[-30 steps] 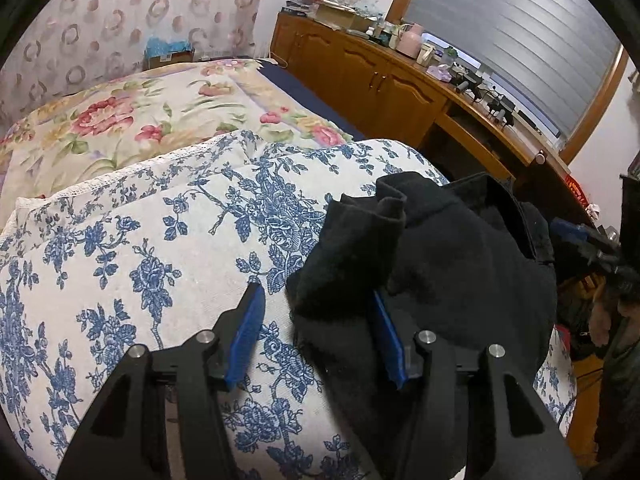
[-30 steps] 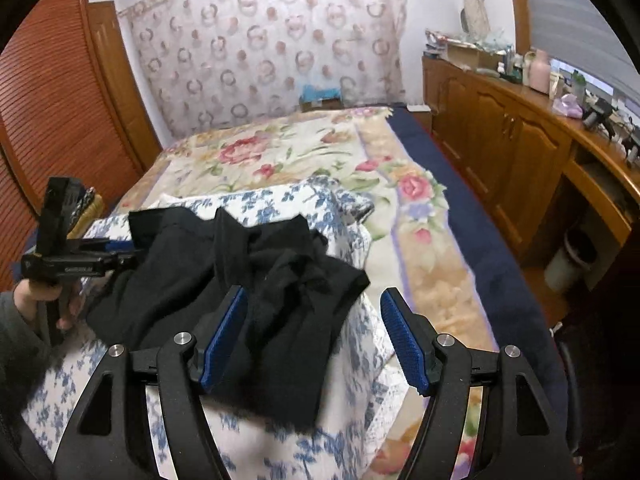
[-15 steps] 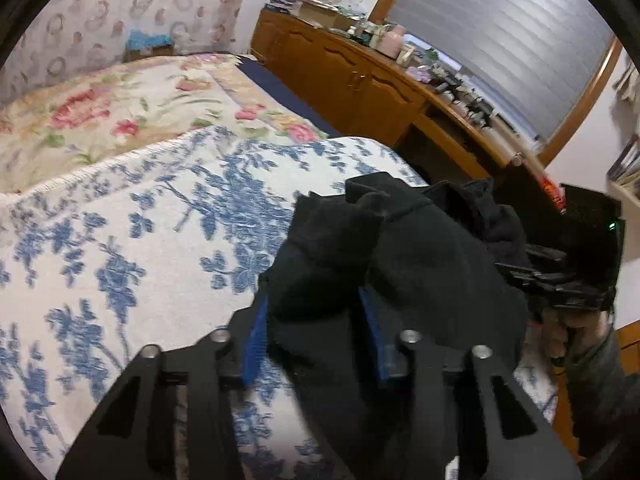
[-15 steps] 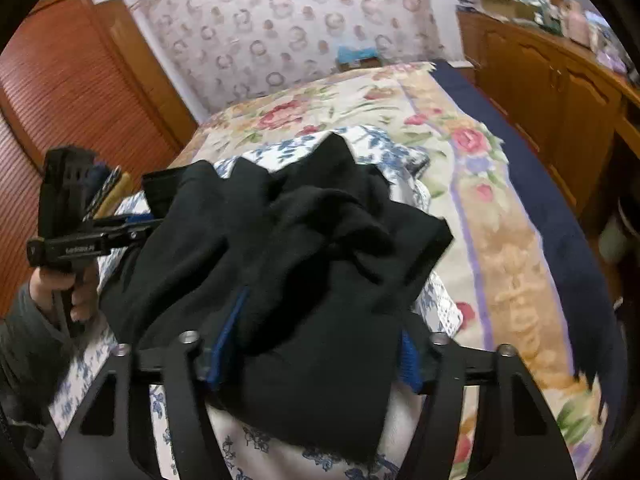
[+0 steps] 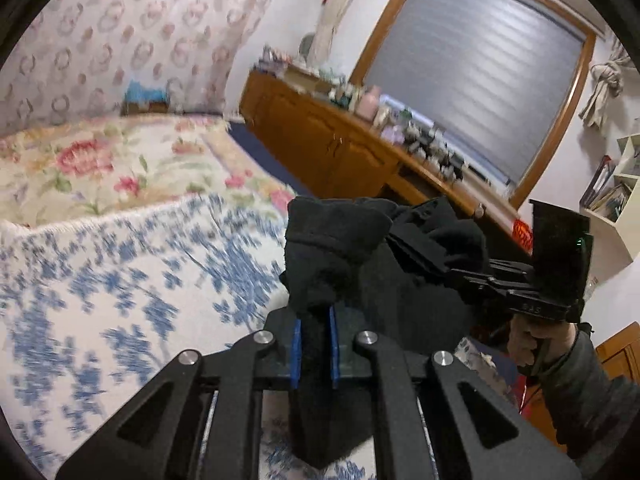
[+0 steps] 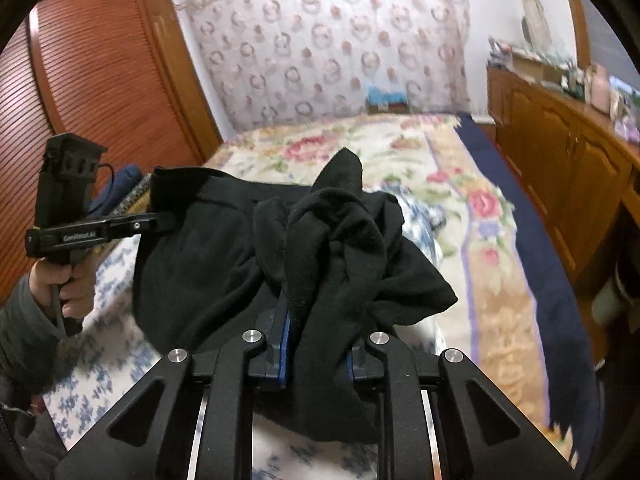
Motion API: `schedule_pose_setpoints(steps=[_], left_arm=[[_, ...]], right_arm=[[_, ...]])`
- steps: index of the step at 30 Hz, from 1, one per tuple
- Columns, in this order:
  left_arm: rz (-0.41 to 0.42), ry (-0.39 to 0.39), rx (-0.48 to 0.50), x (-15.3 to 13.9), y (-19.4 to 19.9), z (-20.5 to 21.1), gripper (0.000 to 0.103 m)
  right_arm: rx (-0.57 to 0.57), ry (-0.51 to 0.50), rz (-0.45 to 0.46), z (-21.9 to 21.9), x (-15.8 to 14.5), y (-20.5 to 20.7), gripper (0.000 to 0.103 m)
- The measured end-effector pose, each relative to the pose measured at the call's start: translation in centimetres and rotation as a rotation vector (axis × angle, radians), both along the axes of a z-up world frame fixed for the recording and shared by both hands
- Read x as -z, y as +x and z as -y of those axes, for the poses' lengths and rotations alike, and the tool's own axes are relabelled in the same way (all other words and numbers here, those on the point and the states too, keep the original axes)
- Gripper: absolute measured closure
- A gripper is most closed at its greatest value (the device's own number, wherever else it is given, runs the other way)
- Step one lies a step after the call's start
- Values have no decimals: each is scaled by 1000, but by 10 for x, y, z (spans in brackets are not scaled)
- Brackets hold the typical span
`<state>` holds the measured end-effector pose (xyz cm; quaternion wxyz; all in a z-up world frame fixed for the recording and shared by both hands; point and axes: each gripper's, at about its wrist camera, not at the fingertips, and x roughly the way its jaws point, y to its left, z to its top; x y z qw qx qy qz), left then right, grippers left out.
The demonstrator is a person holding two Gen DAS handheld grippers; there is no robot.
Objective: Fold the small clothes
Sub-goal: 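Lift the folded shirt with both grippers and carry it onto the clothes stack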
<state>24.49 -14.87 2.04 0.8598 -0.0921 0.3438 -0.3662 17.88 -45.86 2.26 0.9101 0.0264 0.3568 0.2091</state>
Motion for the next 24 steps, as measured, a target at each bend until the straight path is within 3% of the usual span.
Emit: schedule_pose_setpoints(steps=[7, 12, 19, 24], left_arm=[[127, 7, -169, -43, -30, -83, 96], [197, 47, -349, -61, -57, -165, 96], [219, 97, -613, -54, -95, -263, 96], [149, 87, -772, -18, -113, -319, 96]], right_arm=[[-126, -21, 78, -58, -38, 24, 87], [-293, -49, 133, -138, -64, 50, 87], [-540, -108, 193, -278, -95, 88, 87], [-714, -167, 199, -386, -102, 109, 87]])
